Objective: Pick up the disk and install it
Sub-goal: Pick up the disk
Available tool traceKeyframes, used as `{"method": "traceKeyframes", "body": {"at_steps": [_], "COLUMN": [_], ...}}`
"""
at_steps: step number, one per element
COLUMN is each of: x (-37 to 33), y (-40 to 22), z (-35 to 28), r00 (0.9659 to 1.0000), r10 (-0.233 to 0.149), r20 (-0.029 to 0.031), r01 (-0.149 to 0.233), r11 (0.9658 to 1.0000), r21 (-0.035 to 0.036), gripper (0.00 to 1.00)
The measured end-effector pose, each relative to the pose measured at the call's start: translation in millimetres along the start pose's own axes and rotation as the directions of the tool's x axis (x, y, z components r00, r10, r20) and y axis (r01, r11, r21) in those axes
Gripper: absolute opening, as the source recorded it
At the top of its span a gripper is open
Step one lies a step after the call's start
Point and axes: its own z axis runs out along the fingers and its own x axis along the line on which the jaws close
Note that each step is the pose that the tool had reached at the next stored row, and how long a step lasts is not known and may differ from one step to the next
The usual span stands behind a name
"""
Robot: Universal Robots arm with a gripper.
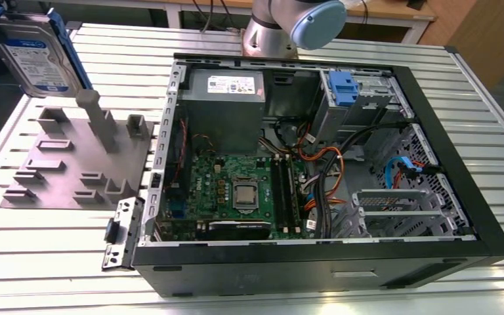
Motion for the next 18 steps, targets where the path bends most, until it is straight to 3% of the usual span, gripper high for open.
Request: {"method": "traceKeyframes", "body": {"at_steps": [3, 18], "x": [-0.1, -0.2], "y": [0.0, 0.0], "z": [-4.7, -8.4], "r00": [1.0000, 1.0000], "r10": [0.000, 0.000], "r20": [0.0000, 0.0001], "r01": [0.000, 0.000], "r11": [1.0000, 1.0000], "r21": [0.0000, 0.0001], "gripper": [0.36, 0.36]}}
